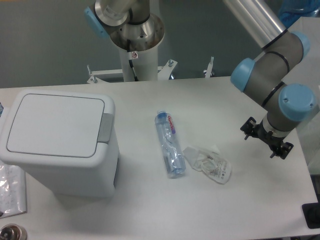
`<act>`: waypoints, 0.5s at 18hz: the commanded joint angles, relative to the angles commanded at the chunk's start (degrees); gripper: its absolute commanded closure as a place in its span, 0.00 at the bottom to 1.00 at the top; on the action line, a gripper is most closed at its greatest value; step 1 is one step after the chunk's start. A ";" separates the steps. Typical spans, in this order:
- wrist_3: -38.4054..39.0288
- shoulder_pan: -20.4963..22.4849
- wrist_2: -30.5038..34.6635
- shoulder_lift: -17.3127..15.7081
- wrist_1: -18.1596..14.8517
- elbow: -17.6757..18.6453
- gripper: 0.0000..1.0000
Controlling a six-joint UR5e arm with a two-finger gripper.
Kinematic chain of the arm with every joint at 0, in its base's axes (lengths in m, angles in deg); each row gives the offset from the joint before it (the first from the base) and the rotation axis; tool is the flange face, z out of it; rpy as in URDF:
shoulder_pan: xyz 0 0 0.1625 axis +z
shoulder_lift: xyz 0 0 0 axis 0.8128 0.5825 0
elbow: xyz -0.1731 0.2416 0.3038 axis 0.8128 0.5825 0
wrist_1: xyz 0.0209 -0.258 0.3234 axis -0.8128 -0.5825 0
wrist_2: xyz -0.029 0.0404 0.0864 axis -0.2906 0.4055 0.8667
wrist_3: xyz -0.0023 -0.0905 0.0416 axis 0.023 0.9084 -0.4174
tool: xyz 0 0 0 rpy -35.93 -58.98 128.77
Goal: Open the trash can
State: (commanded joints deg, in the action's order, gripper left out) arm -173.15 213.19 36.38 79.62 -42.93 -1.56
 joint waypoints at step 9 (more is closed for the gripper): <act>0.61 -1.31 -1.05 -0.79 0.09 0.00 0.00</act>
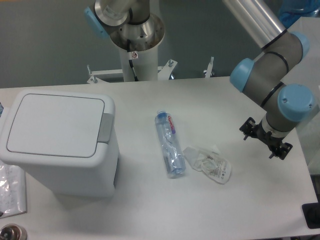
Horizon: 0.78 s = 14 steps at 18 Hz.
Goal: Open the trash can
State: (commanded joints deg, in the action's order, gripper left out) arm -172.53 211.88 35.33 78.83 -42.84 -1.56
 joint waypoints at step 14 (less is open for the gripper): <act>21.60 -5.19 -12.64 -2.46 -0.35 -3.69 0.00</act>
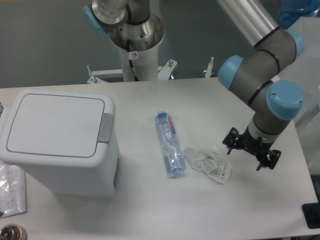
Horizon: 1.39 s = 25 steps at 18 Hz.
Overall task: Open the trash can
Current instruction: 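Raise the gripper and swing it toward the white trash can, then move the gripper over the trash can lid's hinged flap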
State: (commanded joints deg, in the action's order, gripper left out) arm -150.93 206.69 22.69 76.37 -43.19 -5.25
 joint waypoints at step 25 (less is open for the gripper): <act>27.61 -11.69 -17.24 -19.59 0.09 4.99 0.00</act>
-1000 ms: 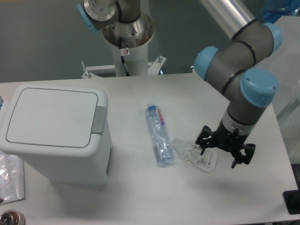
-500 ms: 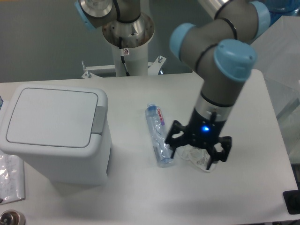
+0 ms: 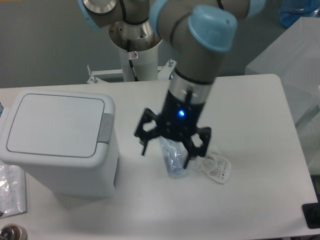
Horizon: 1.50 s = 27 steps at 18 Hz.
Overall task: Open the trash can
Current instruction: 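Move the gripper over the trash can lid's hinged flap, then push the lid flap with the gripper to flip it open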
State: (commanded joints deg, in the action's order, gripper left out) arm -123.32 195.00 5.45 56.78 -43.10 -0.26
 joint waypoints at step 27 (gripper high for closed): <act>0.36 -3.08 0.88 -2.12 1.14 8.19 0.00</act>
State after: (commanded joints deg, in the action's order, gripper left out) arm -122.96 191.92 6.33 54.66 -41.96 7.93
